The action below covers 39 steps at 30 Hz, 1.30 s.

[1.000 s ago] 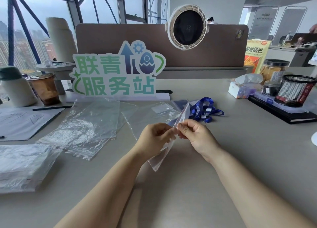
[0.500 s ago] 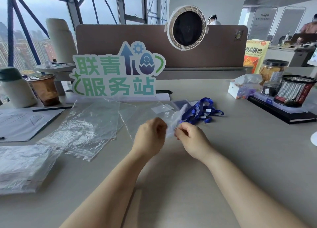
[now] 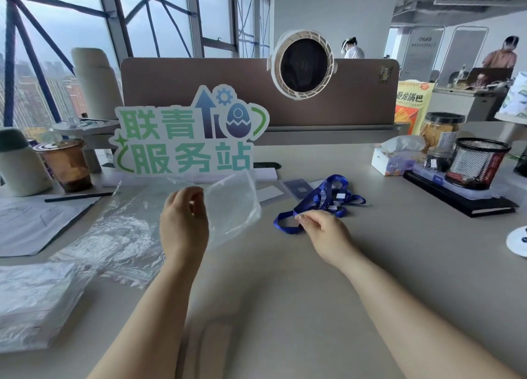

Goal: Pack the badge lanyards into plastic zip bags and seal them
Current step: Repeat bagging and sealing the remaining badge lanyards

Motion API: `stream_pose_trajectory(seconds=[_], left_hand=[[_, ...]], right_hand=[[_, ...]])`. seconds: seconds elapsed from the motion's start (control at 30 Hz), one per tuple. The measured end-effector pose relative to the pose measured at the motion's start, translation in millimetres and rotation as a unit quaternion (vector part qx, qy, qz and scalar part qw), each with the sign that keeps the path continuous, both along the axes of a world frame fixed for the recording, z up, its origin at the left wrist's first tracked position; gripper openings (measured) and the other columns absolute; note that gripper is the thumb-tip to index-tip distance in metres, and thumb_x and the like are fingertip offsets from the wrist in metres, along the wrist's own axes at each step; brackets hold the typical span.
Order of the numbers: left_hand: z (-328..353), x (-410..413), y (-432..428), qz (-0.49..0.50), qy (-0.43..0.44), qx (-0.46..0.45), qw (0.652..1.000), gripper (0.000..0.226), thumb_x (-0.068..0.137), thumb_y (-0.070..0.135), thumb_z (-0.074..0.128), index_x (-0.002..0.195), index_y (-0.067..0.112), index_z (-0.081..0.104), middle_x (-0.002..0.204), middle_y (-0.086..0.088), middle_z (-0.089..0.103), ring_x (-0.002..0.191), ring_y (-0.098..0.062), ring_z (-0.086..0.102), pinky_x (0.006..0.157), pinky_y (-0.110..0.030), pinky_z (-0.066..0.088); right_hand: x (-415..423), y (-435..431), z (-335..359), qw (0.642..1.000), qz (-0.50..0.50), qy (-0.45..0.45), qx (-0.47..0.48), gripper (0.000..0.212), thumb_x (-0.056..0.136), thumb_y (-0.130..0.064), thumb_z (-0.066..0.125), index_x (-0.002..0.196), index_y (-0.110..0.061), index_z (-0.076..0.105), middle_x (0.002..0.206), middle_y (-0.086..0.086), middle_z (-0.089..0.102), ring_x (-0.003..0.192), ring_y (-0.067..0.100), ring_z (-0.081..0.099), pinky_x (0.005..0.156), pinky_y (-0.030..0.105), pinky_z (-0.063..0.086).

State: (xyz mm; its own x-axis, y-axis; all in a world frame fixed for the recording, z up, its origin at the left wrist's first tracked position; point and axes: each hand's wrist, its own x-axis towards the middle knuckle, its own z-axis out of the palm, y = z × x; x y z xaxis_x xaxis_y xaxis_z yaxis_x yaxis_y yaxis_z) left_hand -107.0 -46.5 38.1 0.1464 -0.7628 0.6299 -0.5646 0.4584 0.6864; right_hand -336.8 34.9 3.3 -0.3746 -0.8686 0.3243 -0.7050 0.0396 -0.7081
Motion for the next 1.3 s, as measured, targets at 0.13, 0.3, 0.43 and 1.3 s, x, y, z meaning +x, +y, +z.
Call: stream_pose_trajectory(seconds=[0.13,0.3,0.43,1.3], left_hand=[[5.3,-3.1,-2.1,0.021,-0.015,-0.036,0.999,0.024,0.094,0.008,0.048,0.112,0.012,0.064,0.109,-0.011,0.060,0.089,-0.028,0.058,0.071,-0.034,0.043],[-4.1,-15.8,-0.6,-0.003,-0.151,-0.040,0.988,0.032,0.087,0.004,0.055,0.114,0.020,0.062,0.118,-0.005,0.058,0.106,-0.029,0.053,0.088,-0.042,0.042],[-3.1,-18.3,3.5,-0.022,-0.220,-0.033,0.975,0.034,0.080,0.001,0.060,0.102,0.026,0.070,0.117,-0.001,0.059,0.107,-0.029,0.051,0.089,-0.039,0.038],[22.5,-124.4,-1.6,-0.056,-0.554,0.000,0.830,0.025,0.093,0.031,0.052,0.116,0.024,0.058,0.116,0.003,0.060,0.108,-0.020,0.048,0.090,-0.033,0.032]], right_hand=[[-13.9,-3.0,9.9,0.986,-0.020,0.158,0.045,0.026,0.094,-0.029,0.052,0.117,-0.029,0.064,0.128,-0.010,0.058,0.119,0.017,0.048,0.097,0.028,0.037],[-13.4,9.6,8.2,0.952,0.090,0.257,0.139,0.033,0.094,-0.043,0.047,0.127,-0.042,0.053,0.151,-0.019,0.028,0.141,0.016,0.016,0.111,0.035,0.012],[-37.7,31.4,8.4,0.976,0.040,0.206,0.060,0.020,0.086,-0.043,0.060,0.086,-0.027,0.072,0.133,-0.012,0.054,0.127,0.015,0.039,0.102,0.028,0.029],[-105.8,-33.8,25.3,0.974,-0.109,0.149,0.128,0.021,0.086,-0.037,0.060,0.105,-0.029,0.066,0.126,-0.001,0.053,0.116,0.026,0.043,0.095,0.036,0.040]])
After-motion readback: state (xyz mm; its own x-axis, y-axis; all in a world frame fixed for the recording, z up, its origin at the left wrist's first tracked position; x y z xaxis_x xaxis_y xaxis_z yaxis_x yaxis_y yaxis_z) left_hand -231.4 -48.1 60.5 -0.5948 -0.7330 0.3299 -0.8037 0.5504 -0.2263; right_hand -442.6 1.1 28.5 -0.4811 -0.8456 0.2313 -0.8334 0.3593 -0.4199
